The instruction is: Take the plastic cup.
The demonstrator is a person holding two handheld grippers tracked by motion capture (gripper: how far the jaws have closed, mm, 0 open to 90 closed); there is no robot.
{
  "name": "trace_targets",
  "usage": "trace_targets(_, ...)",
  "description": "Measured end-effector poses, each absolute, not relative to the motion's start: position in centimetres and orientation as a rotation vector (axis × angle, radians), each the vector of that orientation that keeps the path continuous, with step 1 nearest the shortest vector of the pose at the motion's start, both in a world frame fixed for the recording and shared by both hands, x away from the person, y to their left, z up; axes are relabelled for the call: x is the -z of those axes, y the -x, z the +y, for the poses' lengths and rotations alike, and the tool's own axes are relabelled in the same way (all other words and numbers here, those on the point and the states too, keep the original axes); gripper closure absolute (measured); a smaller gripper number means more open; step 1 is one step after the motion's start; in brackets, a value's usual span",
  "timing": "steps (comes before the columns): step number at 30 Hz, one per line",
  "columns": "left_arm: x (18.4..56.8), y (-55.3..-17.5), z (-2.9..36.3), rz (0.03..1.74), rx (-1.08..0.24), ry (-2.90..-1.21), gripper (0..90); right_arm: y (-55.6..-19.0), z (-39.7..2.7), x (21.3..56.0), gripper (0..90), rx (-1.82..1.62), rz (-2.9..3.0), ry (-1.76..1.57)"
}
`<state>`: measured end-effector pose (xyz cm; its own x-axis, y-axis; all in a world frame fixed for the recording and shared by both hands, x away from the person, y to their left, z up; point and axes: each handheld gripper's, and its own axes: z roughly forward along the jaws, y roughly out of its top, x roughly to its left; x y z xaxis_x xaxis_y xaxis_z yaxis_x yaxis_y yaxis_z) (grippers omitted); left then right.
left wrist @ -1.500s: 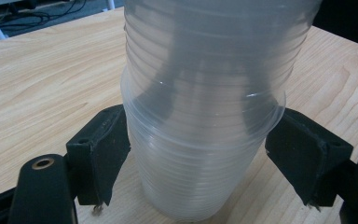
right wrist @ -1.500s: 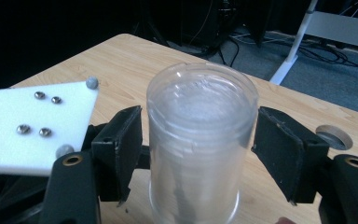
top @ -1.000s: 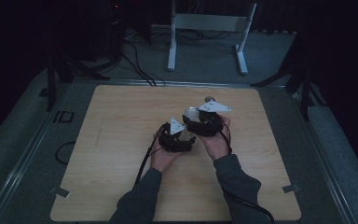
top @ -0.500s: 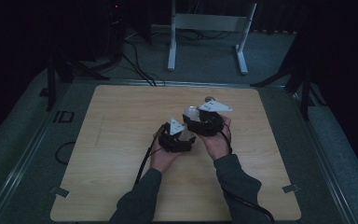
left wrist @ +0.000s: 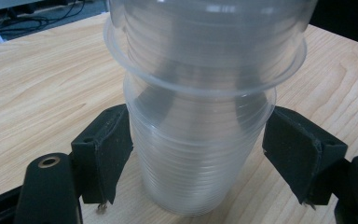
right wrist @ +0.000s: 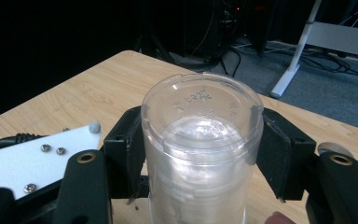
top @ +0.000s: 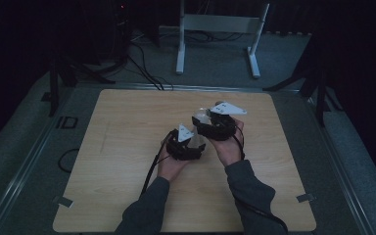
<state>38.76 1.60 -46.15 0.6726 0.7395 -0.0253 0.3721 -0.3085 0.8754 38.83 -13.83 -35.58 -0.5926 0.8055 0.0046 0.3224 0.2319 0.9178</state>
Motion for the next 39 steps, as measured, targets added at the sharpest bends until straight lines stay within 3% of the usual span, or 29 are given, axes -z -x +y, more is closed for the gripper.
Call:
trace_targets(19,45.8,-38.5,2.0,0.884,-0.456,-1.930,18.3,-38.5,-14.3,33.4,39.2,-1.403,1.995,-1.026)
trace_targets(39,45.0,-37.6,3.4,0.866,-0.478,-1.900,21.8,-37.6,-15.4,31.4,39.2,-1.439,1.949,-1.005)
